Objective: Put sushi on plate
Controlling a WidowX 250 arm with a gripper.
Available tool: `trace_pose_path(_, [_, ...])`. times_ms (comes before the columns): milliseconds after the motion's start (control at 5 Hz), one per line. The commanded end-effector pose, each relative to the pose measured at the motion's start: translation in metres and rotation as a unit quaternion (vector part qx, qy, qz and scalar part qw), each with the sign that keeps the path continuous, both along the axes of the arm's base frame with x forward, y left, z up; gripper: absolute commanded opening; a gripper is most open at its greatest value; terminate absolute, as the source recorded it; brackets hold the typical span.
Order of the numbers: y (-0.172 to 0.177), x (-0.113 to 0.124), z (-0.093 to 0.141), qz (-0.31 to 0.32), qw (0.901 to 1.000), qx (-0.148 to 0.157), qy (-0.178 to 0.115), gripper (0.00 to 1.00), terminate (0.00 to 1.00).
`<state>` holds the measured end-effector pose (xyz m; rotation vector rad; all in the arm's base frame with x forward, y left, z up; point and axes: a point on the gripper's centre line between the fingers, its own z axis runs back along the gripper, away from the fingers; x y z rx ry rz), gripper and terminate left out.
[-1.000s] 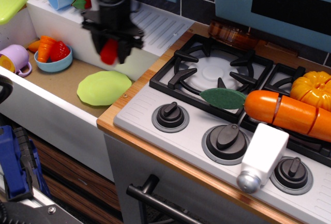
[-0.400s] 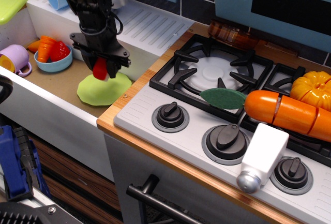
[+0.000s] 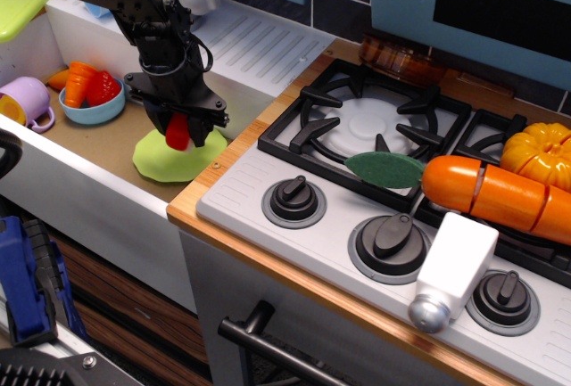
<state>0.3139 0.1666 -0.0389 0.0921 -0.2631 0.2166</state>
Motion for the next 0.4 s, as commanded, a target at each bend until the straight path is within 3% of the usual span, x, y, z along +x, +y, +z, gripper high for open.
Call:
trace_pose_path(0, [0.0103,0.0081,0.0061,-0.039,0.9988,-0.029,-0.011,1.00,0.00])
trace_pose_path(200, [0.0103,0.0081,0.0061,-0.039,0.9988,-0.029,-0.011,1.00,1.00])
